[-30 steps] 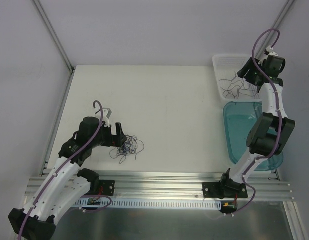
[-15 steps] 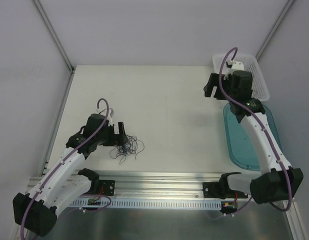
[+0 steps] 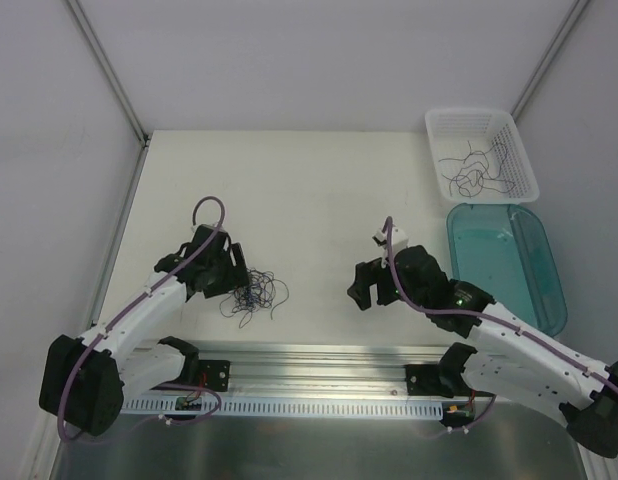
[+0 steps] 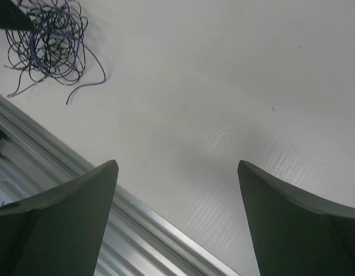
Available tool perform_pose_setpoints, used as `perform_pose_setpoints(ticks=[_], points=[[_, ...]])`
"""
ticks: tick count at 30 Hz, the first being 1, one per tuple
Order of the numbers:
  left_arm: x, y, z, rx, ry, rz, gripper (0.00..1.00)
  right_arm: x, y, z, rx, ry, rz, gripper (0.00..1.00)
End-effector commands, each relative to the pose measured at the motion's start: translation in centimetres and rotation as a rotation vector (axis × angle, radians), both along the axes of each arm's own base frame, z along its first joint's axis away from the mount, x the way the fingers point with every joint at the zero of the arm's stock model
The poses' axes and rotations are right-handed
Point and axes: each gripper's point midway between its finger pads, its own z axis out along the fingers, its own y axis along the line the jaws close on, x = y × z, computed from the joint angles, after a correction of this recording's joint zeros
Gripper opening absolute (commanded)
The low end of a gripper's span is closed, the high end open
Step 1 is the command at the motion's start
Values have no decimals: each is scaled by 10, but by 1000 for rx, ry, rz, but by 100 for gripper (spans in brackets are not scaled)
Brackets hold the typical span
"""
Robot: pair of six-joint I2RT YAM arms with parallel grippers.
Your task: Untangle the cables
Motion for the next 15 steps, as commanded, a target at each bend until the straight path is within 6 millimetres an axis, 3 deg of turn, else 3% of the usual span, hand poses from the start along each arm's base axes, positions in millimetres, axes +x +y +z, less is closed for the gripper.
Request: perform_pose_setpoints(ticks=[1, 7, 9, 15], points=[[13, -5, -5, -32, -17, 61, 66, -1, 20, 16, 119, -59, -45, 90], [15, -50, -1, -58, -55, -106, 40, -9, 22, 16, 80, -86, -41, 90], [9, -75, 1, -100, -43, -176, 25, -10, 24, 15, 98, -74, -54, 90], [-6, -133, 16, -209, -108, -377, 2, -15, 36, -3, 145, -17, -62, 90]])
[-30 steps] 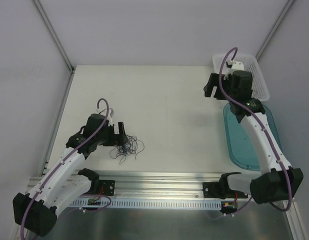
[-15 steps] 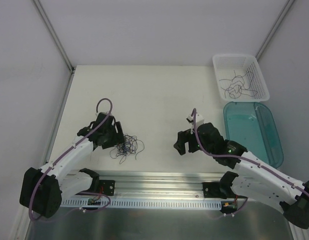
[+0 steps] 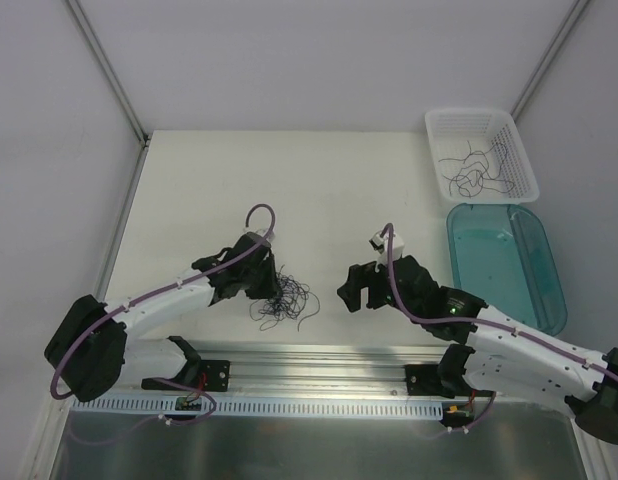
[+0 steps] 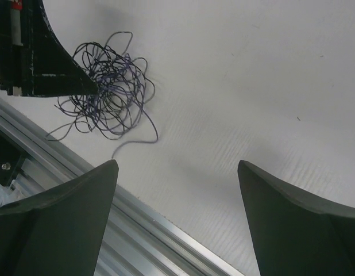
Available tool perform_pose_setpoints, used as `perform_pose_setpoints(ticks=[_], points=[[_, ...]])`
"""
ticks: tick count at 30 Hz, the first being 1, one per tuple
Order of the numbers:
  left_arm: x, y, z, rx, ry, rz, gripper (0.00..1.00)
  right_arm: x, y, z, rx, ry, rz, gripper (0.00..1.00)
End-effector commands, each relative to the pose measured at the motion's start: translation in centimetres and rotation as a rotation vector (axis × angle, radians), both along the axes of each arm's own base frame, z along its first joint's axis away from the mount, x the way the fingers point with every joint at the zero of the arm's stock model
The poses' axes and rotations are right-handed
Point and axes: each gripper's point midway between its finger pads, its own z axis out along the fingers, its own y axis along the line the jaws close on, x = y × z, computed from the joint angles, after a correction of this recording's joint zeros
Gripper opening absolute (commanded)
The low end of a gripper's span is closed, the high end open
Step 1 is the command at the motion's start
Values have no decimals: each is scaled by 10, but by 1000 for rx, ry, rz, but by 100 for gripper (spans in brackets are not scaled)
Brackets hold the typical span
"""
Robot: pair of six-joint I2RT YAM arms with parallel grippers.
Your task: Untangle the cables
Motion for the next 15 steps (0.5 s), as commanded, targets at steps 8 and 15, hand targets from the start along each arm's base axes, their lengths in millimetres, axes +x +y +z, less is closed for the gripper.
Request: perform_pose_setpoints(ticks=[8, 15], points=[[-21, -64, 37, -143, -155, -290, 0, 0, 39, -21, 136, 104, -12, 83], [-31, -67, 36, -165, -150, -330, 0, 13, 54, -31, 134, 96, -32, 68]])
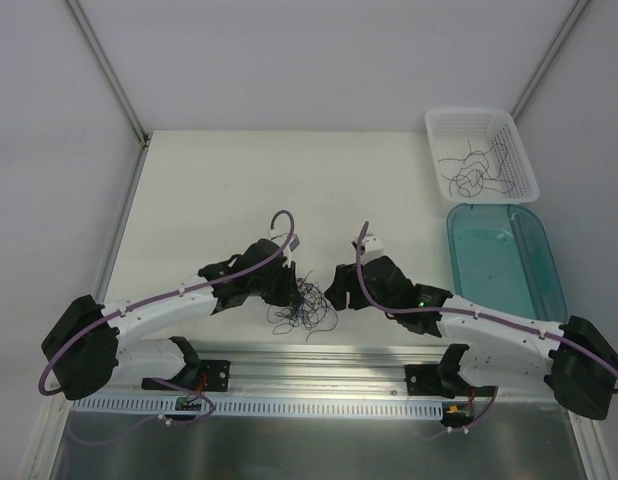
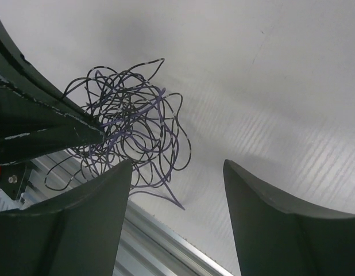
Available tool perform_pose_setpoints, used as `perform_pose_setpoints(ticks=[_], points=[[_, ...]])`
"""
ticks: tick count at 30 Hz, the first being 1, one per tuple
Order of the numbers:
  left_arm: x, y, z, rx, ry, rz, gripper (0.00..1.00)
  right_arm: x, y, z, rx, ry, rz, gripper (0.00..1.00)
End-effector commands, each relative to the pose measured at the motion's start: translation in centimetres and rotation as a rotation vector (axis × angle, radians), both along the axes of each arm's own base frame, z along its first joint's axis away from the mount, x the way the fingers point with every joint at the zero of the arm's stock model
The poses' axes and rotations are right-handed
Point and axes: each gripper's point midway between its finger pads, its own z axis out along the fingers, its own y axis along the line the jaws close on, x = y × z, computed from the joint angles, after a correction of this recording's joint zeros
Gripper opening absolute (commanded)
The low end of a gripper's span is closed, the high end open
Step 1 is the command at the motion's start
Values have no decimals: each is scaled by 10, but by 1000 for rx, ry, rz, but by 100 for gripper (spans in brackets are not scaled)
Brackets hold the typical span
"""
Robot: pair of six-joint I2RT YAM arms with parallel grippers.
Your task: Untangle the cables
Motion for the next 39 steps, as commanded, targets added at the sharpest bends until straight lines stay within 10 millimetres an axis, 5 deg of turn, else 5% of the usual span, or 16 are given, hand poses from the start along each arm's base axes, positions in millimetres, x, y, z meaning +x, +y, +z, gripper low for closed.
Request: perform_pose_setpoints(ticks=[1, 10, 14, 39], points=[[-5, -9, 8, -45, -32, -55, 0, 13, 21, 17, 76, -46, -11, 67], [-11, -15, 12, -65, -19, -91, 0, 36, 36, -9, -93, -161, 103, 64], [-15, -14, 12, -72, -12, -98, 0, 45, 48, -6, 11, -220, 137, 63], [-34, -17, 24, -127, 6, -193, 0, 34, 86, -26, 113, -202, 371, 65]])
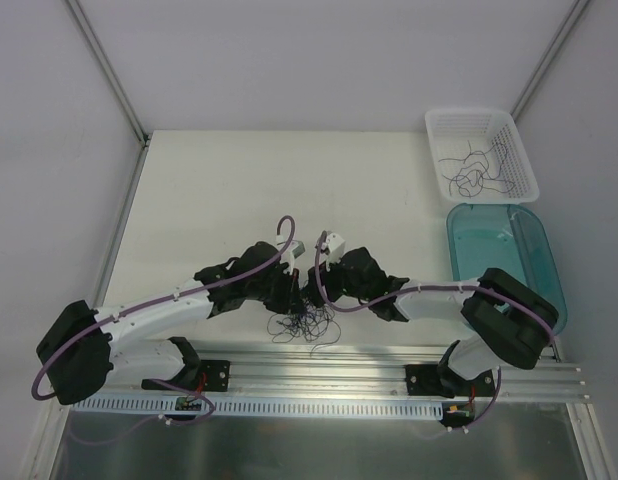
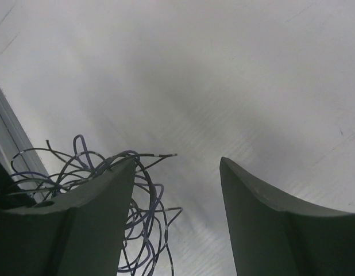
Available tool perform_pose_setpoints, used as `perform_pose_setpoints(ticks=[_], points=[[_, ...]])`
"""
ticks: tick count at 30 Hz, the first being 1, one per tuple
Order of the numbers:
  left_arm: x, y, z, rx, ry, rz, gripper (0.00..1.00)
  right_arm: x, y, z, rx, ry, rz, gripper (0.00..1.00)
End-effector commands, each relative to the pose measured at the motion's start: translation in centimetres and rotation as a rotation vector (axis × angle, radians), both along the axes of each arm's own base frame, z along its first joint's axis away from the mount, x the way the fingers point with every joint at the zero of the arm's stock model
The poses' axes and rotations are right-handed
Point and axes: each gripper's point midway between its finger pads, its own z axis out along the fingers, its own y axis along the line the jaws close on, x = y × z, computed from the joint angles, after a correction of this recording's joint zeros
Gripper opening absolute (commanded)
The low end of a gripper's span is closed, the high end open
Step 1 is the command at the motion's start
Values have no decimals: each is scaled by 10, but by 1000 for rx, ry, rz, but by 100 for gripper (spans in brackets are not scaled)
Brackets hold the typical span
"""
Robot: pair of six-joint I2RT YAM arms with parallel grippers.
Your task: Untangle the cables
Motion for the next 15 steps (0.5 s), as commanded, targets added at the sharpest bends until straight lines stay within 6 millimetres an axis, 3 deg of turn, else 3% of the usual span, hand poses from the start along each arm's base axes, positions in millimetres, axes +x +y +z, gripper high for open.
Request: perform_pose_setpoints(ticks=[1, 6, 15], points=[[-7, -5, 13, -55, -32, -56, 0, 1, 20, 22, 137, -8, 49, 64], [-11, -4, 13, -60, -26, -71, 0, 3, 23, 30, 198, 10, 47, 54], [-10, -2, 7, -39, -17, -53, 0, 6, 17, 44, 257, 5, 32, 17]])
